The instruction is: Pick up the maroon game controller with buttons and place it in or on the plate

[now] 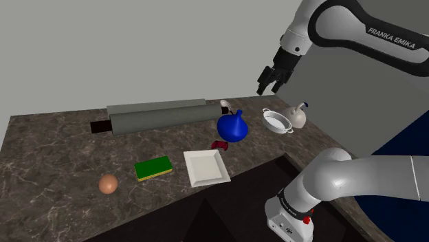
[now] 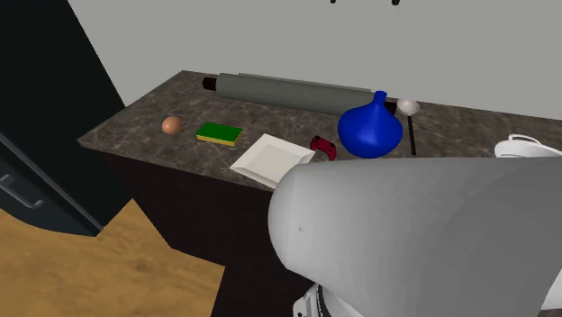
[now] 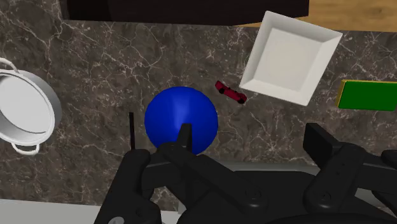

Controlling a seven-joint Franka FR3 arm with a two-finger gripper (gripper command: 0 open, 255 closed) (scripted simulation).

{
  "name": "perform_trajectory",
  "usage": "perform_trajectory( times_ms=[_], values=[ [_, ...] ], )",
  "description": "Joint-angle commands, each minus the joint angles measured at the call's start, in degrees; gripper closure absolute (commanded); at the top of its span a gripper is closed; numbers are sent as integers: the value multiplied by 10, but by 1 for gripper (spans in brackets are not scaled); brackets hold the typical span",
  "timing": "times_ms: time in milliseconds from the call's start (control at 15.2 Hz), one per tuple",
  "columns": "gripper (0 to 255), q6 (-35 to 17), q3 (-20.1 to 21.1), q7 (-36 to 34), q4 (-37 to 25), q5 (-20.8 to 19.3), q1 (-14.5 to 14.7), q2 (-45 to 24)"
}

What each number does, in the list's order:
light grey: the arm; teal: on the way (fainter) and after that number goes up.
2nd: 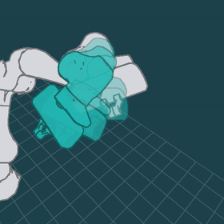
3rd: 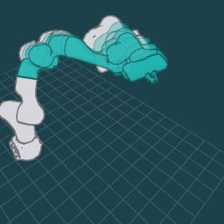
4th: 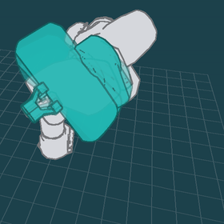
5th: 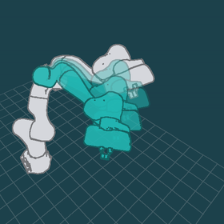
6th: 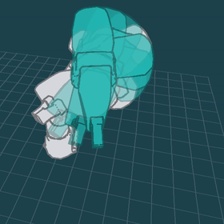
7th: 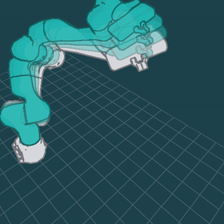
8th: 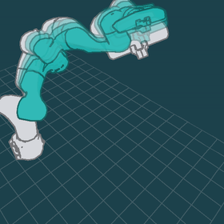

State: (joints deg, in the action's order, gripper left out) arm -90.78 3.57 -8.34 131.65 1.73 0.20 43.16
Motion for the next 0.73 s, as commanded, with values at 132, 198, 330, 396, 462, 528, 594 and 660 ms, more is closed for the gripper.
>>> perform_trajectory(
  times_ms=[132, 198, 330, 396, 462, 528, 594, 660],
  values=[
    [0, -46, -11, 26, 44, 2, 7, 5],
    [0, -69, -16, 39, 64, 4, 10, 6],
    [0, -116, -27, 65, 103, 7, 17, 5],
    [0, -140, -33, 78, 121, 8, 21, 2],
    [0, -164, -39, 92, 139, 10, 24, -1],
    [0, -188, -44, 106, 155, 12, 28, -6],
    [0, -213, -50, 120, 171, 14, 32, -13],
    [0, -239, -56, 134, 185, 16, 36, -21]
  ],
)
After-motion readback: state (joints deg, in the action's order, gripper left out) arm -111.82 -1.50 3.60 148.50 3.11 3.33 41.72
